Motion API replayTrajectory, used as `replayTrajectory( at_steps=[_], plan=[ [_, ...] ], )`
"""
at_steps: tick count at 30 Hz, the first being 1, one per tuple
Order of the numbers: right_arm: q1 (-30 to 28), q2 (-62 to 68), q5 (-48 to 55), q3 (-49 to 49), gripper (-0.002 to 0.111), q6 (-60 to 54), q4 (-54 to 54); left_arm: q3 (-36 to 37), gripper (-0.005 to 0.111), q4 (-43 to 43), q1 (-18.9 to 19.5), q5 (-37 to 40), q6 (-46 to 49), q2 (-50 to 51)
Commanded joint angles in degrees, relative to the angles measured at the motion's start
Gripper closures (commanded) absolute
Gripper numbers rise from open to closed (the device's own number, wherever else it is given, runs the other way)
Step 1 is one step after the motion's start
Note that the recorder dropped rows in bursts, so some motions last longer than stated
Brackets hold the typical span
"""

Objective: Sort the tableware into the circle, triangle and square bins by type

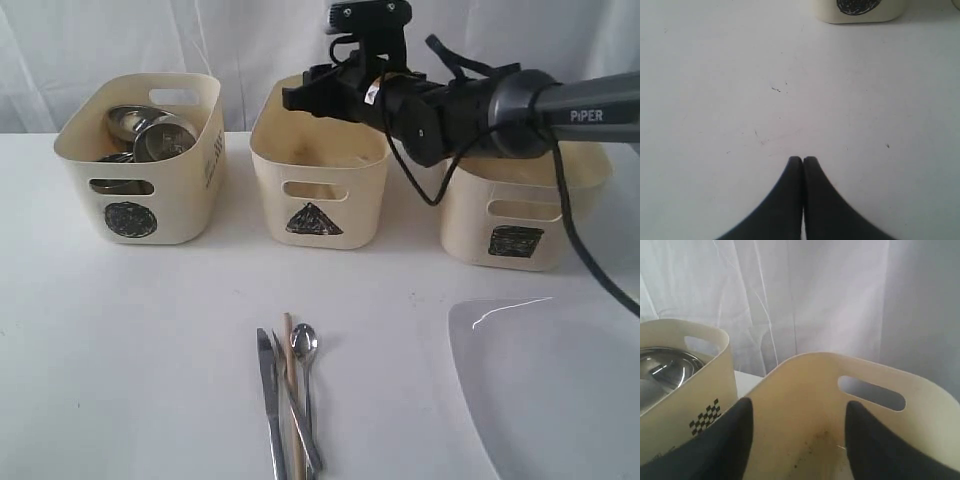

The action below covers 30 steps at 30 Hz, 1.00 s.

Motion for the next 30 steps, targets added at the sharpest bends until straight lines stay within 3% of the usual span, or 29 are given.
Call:
replayTrajectory(
  at_steps=[1, 6, 14, 18, 23, 27, 30],
  plan=[
    [-0.30, -4.70, 5.97, -0.47, 0.055, 2.28, 0.21, 0.22, 0.107, -0.28, -0.08, 1.66, 0.00, -0.28],
    [0.36, -13.39, 32.43, -0.47, 0.067, 6.28, 0.21, 0.22, 0.107, -0.28, -0.08, 1.66, 0.00, -0.28],
    [5.16, -19.55, 72.89, -0.10, 0.084, -0.45, 7.37, 0.22, 0.107, -0.28, -0.08, 1.66, 0.00, -0.28],
    [14.69, -18.68, 73.74, 3.80, 0.094, -1.15, 11.60, 0.22, 0.107, -0.28, -0.08, 1.66, 0.00, -0.28],
    [26.00, -15.72, 66.62, 7.16, 0.095, 1.53, 10.28, 0.22, 0.107, -0.28, -0.08, 1.66, 0.00, -0.28],
    [29.56, -12.28, 66.46, 7.16, 0.094, 1.39, 8.41, 0.22, 0.107, -0.28, -0.08, 1.66, 0.00, -0.28],
    [29.92, -10.17, 68.73, 7.16, 0.083, 1.39, 9.04, 0.22, 0.107, -0.28, -0.08, 1.66, 0.00, -0.28]
  ],
)
